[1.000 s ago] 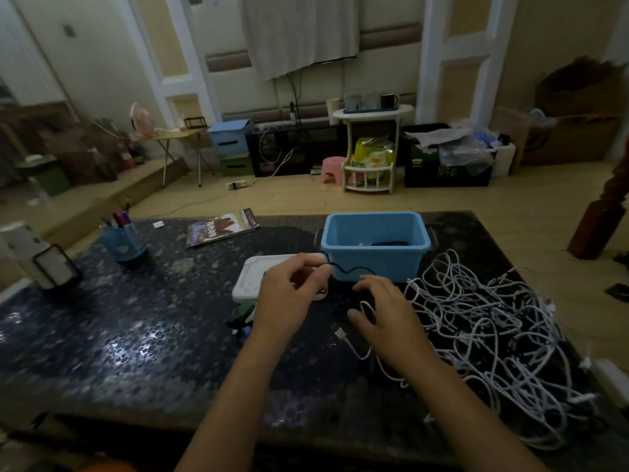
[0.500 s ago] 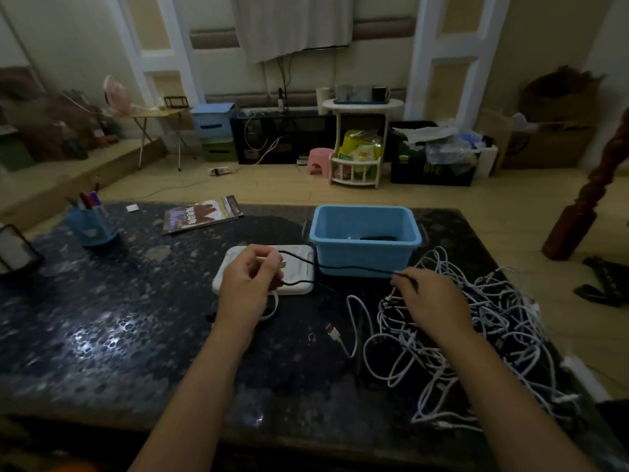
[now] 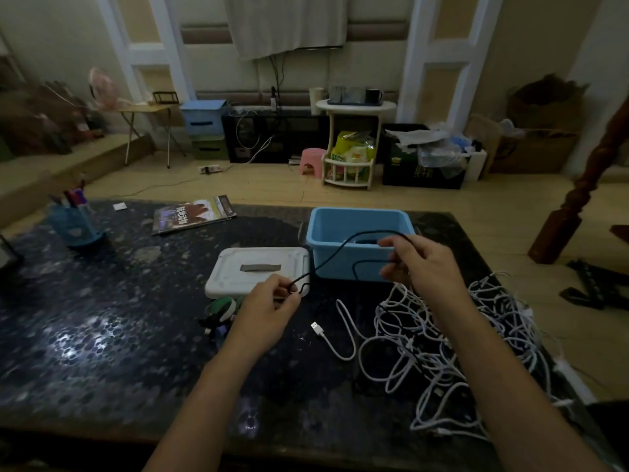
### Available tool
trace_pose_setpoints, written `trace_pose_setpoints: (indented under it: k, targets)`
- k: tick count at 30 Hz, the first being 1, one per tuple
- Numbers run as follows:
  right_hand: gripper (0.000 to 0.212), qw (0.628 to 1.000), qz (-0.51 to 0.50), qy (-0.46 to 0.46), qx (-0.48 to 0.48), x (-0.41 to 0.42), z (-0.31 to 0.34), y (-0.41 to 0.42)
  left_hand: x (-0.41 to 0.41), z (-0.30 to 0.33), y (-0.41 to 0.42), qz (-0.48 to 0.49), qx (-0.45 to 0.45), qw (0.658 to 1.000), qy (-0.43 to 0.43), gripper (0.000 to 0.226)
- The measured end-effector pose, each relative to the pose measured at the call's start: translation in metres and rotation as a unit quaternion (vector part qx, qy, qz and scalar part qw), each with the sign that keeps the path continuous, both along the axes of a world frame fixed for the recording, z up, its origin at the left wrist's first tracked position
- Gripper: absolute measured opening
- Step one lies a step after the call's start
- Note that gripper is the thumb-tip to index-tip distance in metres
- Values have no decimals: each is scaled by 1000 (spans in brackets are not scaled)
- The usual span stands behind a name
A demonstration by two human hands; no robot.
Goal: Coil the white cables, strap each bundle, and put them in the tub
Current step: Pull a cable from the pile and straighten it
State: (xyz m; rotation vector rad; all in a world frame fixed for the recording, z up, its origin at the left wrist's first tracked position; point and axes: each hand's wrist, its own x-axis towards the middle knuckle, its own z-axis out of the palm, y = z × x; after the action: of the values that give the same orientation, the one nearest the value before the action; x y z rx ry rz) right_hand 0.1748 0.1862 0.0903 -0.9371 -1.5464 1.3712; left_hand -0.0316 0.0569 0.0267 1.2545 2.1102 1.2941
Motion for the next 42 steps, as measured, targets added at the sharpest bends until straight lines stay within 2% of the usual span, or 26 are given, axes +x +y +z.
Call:
trace_pose_setpoints:
  k: [4,6,8,11,14,17,18,20,21,24,26,28,30,32,34,35,36,39,41,42]
  targets:
    - [22,996,25,53,71,-2,20,-11,8,2,0,-20,-27,999,-34,17]
    - [23,992,40,78,86,-4,26,-17,10,3,2,-16,-22,997,-67,14]
    - [24,989,58,100,88,-7,31,-22,15,6,6,-12,2,990,-137,12]
    - [24,985,85,130,70,-15,37,-32,34,13,13,-61,-3,970,-235,15]
    - [23,983,123,131,44,-25,32,-38,48,13,20,-127,-21,960,-248,33]
    - [23,983,148,106,18,-31,18,-38,57,12,25,-146,-28,959,-241,10]
    - [21,985,146,95,13,-30,14,-37,58,11,25,-133,-17,958,-254,10]
    - [16,991,123,40,24,-24,0,-28,59,12,26,-92,15,951,-294,16]
    - [18,993,104,-19,50,-19,-9,-21,57,14,27,-72,31,949,-306,17]
    - [51,958,71,-243,135,-3,-35,-4,47,22,25,-41,80,933,-348,19]
    - [62,936,93,-315,125,1,-44,-4,42,25,24,-24,108,921,-374,20]
    - [56,928,159,-328,73,-1,-45,-11,39,27,23,-4,129,911,-392,20]
    - [49,895,231,-374,78,-4,-47,-18,36,27,23,18,155,894,-421,20]
    - [31,851,226,-452,140,-5,-56,-17,30,26,22,41,182,875,-446,18]
    - [28,838,181,-485,173,-3,-61,-11,23,25,20,54,189,871,-450,18]
    - [30,851,166,-471,164,-1,-59,-8,19,24,18,61,179,875,-447,19]
    - [31,881,157,-426,133,0,-55,-6,16,24,16,65,157,881,-441,21]
    - [29,963,139,-227,37,-2,-33,-6,12,21,11,64,43,910,-406,42]
    - [27,984,131,-118,10,-6,-17,-11,14,19,9,47,-9,929,-367,62]
    - [25,989,128,-75,0,-10,-11,-14,16,18,8,34,-20,940,-338,65]
